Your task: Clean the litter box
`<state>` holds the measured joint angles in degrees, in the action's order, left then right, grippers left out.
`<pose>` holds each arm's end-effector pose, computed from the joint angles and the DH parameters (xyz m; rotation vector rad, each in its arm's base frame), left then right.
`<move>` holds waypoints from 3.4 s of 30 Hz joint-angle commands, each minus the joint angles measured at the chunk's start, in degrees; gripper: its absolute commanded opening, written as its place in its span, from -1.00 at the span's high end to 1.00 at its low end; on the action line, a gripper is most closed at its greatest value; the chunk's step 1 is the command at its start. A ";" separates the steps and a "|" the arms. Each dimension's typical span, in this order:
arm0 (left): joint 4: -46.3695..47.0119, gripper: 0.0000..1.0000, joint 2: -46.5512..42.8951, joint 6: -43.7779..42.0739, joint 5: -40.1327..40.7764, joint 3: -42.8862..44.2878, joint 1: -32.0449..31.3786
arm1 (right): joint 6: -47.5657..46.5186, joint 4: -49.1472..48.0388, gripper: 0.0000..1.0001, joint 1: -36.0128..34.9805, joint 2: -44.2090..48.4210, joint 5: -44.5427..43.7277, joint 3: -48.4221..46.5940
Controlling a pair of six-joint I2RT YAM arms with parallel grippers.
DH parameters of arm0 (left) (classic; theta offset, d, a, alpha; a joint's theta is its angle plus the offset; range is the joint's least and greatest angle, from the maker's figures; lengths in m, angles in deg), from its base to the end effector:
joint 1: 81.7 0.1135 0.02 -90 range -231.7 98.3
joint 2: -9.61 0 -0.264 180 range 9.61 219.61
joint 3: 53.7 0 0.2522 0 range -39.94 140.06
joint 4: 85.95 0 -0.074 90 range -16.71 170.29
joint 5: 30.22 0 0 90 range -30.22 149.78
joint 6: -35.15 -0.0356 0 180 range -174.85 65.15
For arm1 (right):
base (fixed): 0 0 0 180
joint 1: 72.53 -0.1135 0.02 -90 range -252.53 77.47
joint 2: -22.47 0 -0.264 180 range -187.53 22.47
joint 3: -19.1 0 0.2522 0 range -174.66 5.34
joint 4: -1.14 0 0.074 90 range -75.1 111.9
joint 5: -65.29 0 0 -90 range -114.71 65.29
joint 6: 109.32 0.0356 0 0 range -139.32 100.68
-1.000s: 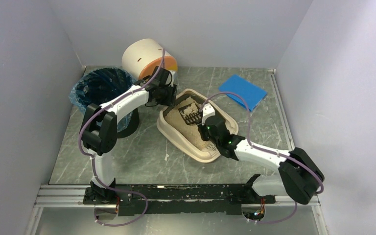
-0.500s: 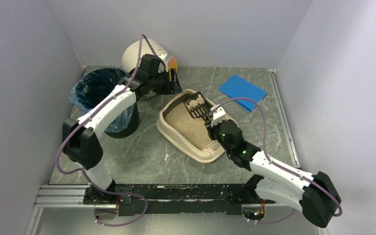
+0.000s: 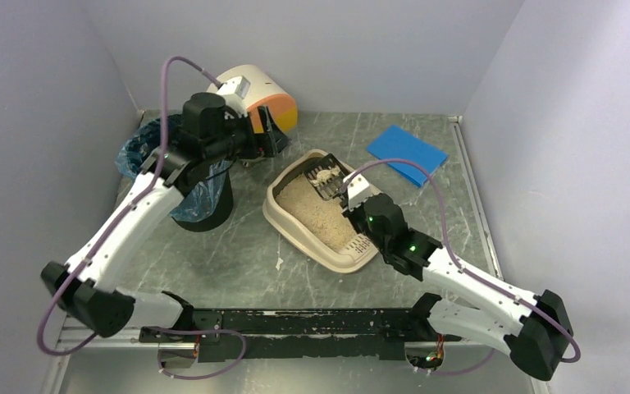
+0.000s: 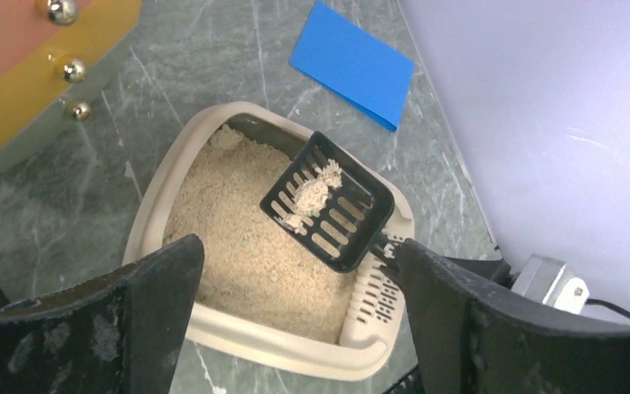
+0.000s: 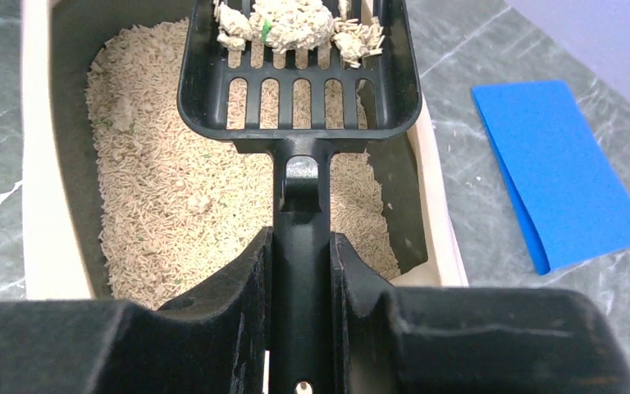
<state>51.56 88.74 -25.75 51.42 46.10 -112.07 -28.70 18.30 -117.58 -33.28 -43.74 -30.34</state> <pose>0.2628 -0.1600 0.4212 0.1233 2.0360 -0.8131 0.1642 0.1481 0.2611 -0.6997 1.8284 0.0805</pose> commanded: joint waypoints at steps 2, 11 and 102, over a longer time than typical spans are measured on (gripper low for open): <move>-2.95 -0.97 -8.74 -1.66 5.16 -2.07 -0.05 | -5.27 2.57 1.00 -2.40 1.09 -4.77 -3.57; -8.63 -0.97 -16.28 -4.98 10.23 0.44 -0.04 | -0.67 2.49 1.00 -2.29 -1.58 3.24 -4.95; -15.05 -0.97 -32.74 -10.86 30.58 8.12 -0.04 | 4.70 25.10 1.00 -0.34 -14.07 12.31 -40.17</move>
<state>37.09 56.68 -35.65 80.60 53.13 -112.07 -24.86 43.57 -117.72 -47.66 -32.61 -67.10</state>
